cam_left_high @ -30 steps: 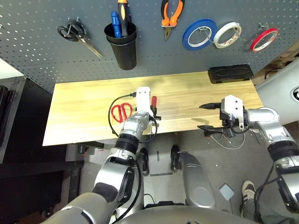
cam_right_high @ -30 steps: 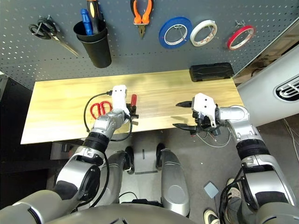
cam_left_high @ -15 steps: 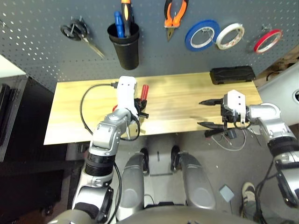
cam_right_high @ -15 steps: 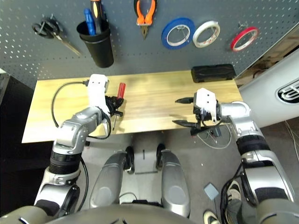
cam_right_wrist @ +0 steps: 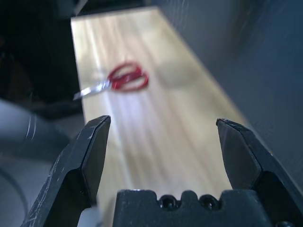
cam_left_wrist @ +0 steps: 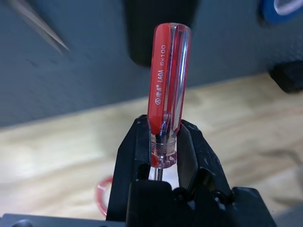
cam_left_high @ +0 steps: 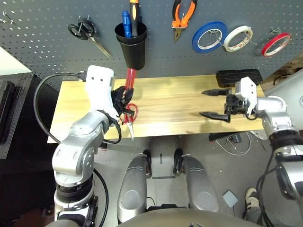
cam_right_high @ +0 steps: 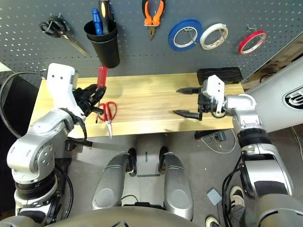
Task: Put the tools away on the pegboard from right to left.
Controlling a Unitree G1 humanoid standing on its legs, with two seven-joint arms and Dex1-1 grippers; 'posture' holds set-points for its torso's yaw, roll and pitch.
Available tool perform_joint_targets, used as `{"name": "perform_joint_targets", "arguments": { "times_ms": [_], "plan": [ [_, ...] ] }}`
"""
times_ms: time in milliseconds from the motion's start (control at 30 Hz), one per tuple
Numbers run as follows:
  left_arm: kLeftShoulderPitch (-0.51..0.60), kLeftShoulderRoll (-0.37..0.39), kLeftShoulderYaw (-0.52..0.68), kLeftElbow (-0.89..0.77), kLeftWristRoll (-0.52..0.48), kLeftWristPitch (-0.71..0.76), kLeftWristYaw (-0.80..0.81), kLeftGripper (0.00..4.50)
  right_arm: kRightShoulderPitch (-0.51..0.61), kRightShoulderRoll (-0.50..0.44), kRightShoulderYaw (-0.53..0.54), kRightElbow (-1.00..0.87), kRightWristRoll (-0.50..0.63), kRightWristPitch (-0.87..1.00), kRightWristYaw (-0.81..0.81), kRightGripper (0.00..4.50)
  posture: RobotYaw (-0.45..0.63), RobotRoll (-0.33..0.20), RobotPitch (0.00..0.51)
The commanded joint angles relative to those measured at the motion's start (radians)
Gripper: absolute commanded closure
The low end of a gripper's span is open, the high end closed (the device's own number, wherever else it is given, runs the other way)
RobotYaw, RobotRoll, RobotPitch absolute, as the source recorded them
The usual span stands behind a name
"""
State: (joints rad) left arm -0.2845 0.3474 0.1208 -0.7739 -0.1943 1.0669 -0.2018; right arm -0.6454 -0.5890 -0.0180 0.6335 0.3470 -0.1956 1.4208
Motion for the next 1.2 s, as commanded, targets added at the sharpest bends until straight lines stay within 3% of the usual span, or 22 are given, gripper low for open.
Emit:
{"name": "perform_joint_targets", "arguments": {
  "times_ms": [33, 300, 567, 867, 1200],
  "plan": [
    [-0.038, 0.010, 0.039, -0.034, 0.009, -0.065, 0.016, 3.70, 0.003, -0.047, -0.034, -0.088, 0.053, 0.096, 0.034, 0.00, 0.07, 0.000, 0.189],
    [-0.265, 0.031, 0.075, 0.052, -0.008, -0.164, 0.023, 3.70, 0.021, -0.145, -0.074, -0.334, 0.175, 0.385, 0.048, 0.00, 0.05, 0.000, 0.172],
    [-0.426, -0.050, 0.091, 0.111, -0.046, -0.176, 0.074, 3.70, -0.003, -0.193, -0.114, -0.468, 0.282, 0.589, 0.018, 0.00, 0.03, 0.000, 0.167],
    [-0.537, -0.116, 0.094, 0.327, -0.023, -0.370, 0.142, 3.70, -0.016, -0.190, -0.128, -0.467, 0.275, 0.594, -0.008, 0.00, 0.03, 0.000, 0.171],
    [-0.648, -0.120, 0.126, 0.537, -0.035, -0.540, 0.177, 3.70, -0.017, -0.191, -0.142, -0.487, 0.281, 0.593, -0.050, 0.00, -0.02, 0.000, 0.186]
  ]
}}
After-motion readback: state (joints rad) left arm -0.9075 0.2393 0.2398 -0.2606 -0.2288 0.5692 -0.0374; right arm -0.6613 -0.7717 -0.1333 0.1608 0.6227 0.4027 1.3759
